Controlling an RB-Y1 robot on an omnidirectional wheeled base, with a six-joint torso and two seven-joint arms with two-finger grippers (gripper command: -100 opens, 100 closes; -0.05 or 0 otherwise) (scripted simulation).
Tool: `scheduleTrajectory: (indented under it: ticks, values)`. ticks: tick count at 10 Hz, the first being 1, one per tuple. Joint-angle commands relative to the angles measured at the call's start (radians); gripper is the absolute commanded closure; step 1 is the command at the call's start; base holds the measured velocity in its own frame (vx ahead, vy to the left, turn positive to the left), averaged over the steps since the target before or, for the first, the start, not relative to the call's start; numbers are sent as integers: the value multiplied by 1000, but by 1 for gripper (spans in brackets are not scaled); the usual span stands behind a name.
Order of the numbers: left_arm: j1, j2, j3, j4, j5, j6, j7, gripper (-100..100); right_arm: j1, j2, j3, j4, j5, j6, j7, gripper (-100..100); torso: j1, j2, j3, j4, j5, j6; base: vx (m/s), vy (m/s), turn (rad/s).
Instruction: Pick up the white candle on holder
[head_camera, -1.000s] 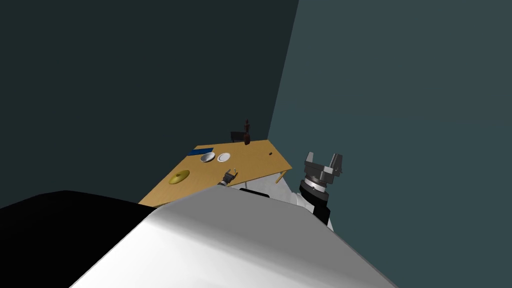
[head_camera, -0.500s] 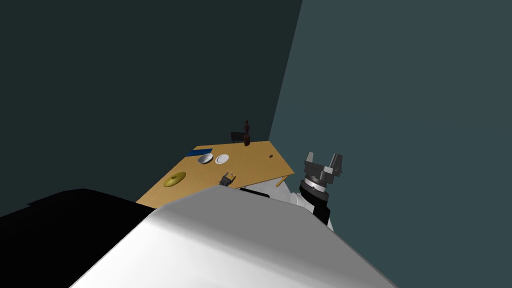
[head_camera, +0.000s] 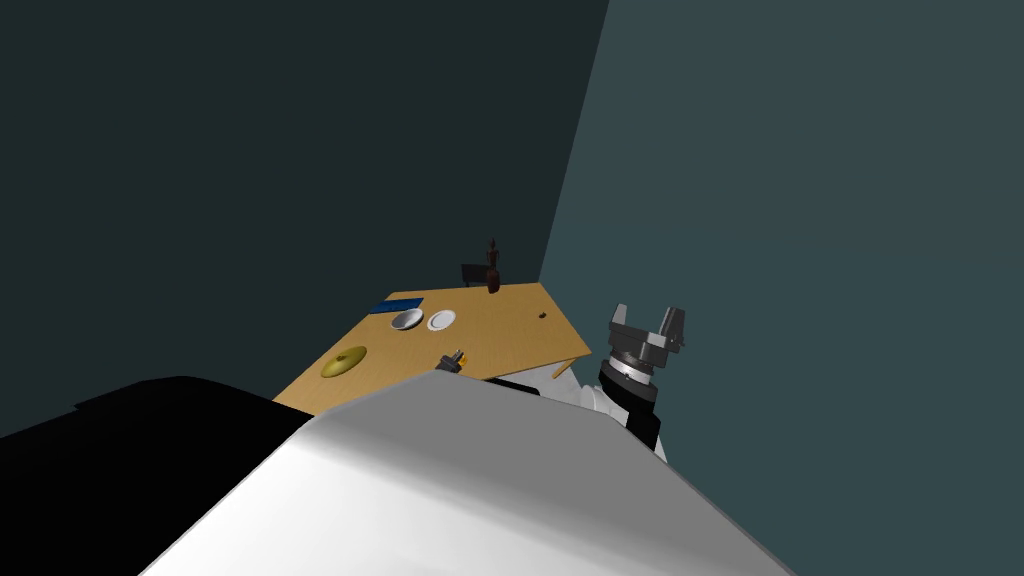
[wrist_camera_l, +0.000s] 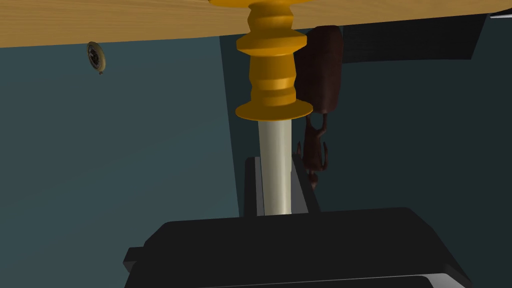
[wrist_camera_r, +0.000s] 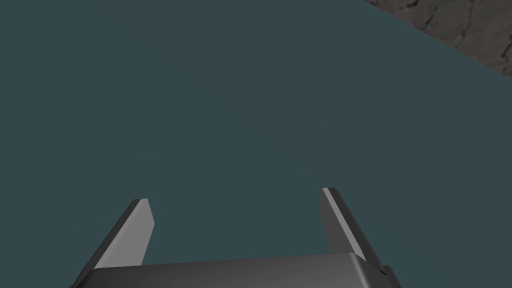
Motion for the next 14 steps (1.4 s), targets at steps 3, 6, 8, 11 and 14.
scheduleTrajectory:
  ticks: [3, 6, 8, 11, 14]
  values:
    - [0, 0, 0, 0, 0, 0, 0, 100, 0, 0, 0, 0, 0, 0, 0, 0, 1, 0, 0, 0, 0, 0, 0, 0, 0]
    - [-77, -13, -4, 87, 53, 24, -53, 100, 0, 0, 0, 0, 0, 0, 0, 0, 4, 2, 1, 0, 2, 2, -98, 45, -91]
    - [-132, -18, -7, 127, 81, 42, -75, 100, -1, 0, 0, 0, 0, 0, 0, 0, 11, 11, 4, -2, 6, 0, -209, 70, -124]
    - [-218, -28, -13, 204, 136, 77, -119, 100, 0, 0, 0, 0, 0, 0, 0, 0, 11, 3, -1, -4, 5, -2, -105, 40, -72]
    - [-305, -37, -19, 283, 192, 112, -162, 100, 0, 0, 0, 0, 0, 0, 0, 0, 10, 2, -2, -5, 7, 0, -133, 40, -94]
